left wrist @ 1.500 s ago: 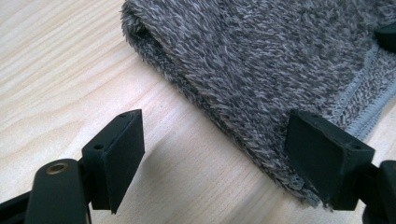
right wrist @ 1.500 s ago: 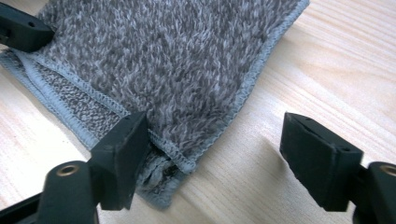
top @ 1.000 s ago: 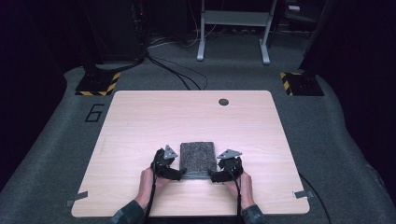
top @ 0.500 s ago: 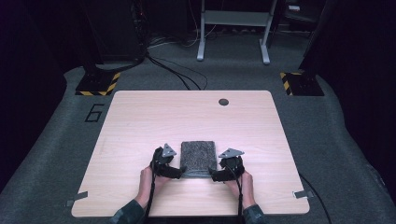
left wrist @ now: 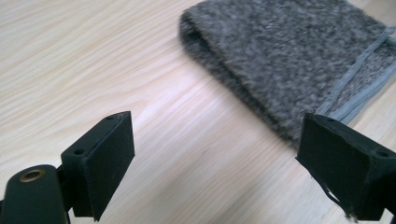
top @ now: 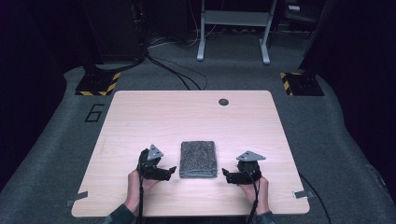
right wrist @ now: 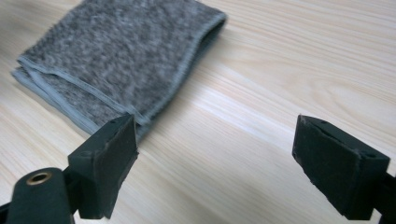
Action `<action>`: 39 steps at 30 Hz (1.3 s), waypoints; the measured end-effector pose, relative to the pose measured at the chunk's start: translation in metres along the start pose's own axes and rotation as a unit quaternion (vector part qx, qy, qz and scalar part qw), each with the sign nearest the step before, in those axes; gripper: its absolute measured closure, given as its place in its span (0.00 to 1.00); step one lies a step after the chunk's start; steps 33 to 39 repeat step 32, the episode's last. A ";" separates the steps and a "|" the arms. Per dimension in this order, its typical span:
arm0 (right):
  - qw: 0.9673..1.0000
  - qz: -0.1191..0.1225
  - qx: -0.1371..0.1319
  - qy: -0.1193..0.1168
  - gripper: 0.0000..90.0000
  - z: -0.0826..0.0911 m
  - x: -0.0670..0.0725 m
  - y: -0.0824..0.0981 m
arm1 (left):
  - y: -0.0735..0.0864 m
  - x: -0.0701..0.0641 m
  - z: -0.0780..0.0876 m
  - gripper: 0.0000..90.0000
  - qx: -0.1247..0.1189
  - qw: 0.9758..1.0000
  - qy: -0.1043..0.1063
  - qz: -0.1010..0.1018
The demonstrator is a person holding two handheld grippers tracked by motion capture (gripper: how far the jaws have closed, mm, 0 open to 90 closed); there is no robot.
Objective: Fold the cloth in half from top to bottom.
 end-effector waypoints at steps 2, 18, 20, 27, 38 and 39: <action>1.000 -0.004 -0.001 0.010 0.15 0.007 -0.007 0.006 | 0.005 0.008 0.006 0.12 -0.003 1.000 -0.012 0.003; 0.993 -0.062 0.019 0.096 0.15 0.046 -0.063 0.066 | 0.062 0.086 0.040 0.09 0.012 0.991 -0.102 0.089; 0.992 -0.064 0.023 0.109 0.15 0.047 -0.069 0.072 | 0.065 0.093 0.041 0.08 0.010 0.990 -0.107 0.095; 0.989 -0.076 0.029 0.121 0.15 0.048 -0.085 0.086 | 0.072 0.103 0.044 0.07 -0.001 0.987 -0.123 0.106; 0.989 -0.079 0.029 0.120 0.15 0.047 -0.088 0.086 | 0.071 0.104 0.042 0.04 0.004 0.987 -0.122 0.107; 0.989 -0.079 0.029 0.120 0.15 0.047 -0.088 0.086 | 0.071 0.104 0.042 0.04 0.004 0.987 -0.122 0.107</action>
Point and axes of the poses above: each handheld gripper's, and its own axes: z roughly backward along the jaws, y roughly out of its underside, x roughly to its left, the point moved 5 cm from there along -z, roughly forward along the jaws, and after that the axes turned 7 degrees about z, right-handed, at the moved point
